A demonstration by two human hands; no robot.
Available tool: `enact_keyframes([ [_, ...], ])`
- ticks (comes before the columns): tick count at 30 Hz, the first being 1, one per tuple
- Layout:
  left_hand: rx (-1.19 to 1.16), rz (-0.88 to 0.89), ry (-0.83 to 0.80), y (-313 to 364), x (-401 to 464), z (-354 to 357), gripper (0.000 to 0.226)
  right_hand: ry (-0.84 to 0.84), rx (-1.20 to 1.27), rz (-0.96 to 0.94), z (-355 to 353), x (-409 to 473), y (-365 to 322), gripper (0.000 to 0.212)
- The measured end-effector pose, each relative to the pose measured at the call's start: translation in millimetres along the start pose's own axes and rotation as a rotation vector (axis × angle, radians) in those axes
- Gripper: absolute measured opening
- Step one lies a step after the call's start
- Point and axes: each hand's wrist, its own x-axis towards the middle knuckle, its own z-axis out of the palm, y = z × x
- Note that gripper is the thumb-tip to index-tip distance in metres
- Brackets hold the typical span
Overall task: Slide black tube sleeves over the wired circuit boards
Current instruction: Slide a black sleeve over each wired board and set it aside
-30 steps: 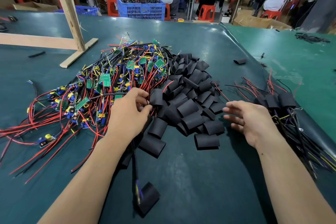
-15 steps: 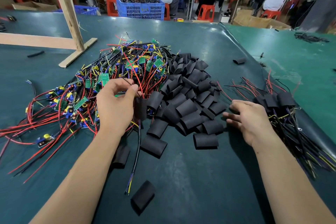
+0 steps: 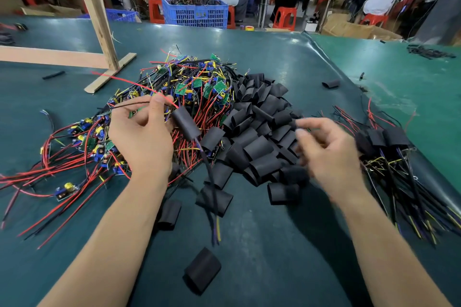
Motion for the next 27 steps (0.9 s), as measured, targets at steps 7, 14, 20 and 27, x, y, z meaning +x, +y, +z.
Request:
enact_keyframes([
  [7, -0.207, -0.395, -0.052, -8, -41, 35, 0.014, -0.41, -0.025, -0.328, 41, -25, 5, 0.082],
  [14, -0.124, -0.329, -0.402, -13, -64, 36, 0.01, -0.284, 0.515, -0.077, 37, -24, -8, 0.029],
  [20, 0.697, 0.384, -0.812, -18, -34, 1, 0.026, -0.089, 0.94, 0.273, 15, -7, -19, 0.024],
  [27, 0.946, 0.423, -0.75, -36, -34, 6, 0.024, 0.058, 0.951, 0.312, -5, 6, -13, 0.015],
])
